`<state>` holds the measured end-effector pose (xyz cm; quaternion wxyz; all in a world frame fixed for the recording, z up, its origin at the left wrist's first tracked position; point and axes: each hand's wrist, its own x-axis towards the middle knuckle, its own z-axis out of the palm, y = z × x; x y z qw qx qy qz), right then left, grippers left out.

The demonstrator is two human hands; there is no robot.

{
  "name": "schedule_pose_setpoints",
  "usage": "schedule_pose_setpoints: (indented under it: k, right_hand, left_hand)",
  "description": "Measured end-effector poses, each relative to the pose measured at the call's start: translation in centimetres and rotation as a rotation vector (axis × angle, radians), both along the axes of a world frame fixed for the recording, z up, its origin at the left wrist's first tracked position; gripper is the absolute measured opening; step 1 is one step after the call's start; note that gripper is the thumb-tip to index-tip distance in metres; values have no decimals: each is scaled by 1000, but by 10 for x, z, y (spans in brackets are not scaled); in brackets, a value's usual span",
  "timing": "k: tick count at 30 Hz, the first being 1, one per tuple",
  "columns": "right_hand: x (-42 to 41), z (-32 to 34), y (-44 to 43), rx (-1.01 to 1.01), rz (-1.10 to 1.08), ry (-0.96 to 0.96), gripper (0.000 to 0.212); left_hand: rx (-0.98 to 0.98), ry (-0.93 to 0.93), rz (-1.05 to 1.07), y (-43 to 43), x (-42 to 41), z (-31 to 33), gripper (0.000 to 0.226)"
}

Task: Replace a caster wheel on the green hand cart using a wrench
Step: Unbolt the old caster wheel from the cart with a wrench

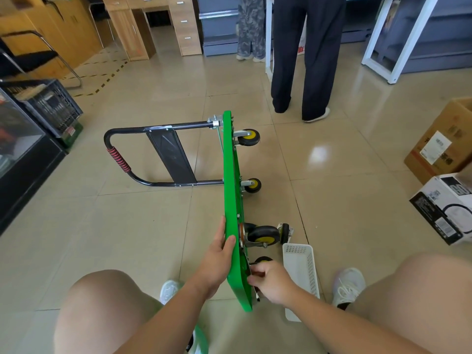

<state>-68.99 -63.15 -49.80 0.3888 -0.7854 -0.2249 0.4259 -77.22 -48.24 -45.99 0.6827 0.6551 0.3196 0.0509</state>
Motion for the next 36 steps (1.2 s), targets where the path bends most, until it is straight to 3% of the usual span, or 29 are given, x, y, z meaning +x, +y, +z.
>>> schedule_pose_setpoints:
  k: [8, 15, 36]
  right_hand:
    - [-5, -10, -29, -9, 22, 25, 11]
    - [-15, 6, -29, 121, -79, 288, 9]
    - [-8, 50, -16, 202, -197, 583, 20]
  left_hand:
    - [-26, -10, -3, 0, 0, 1, 60]
    - [-17, -7, -6, 1, -1, 1, 60]
    - [-27, -2, 8, 1, -1, 3, 60]
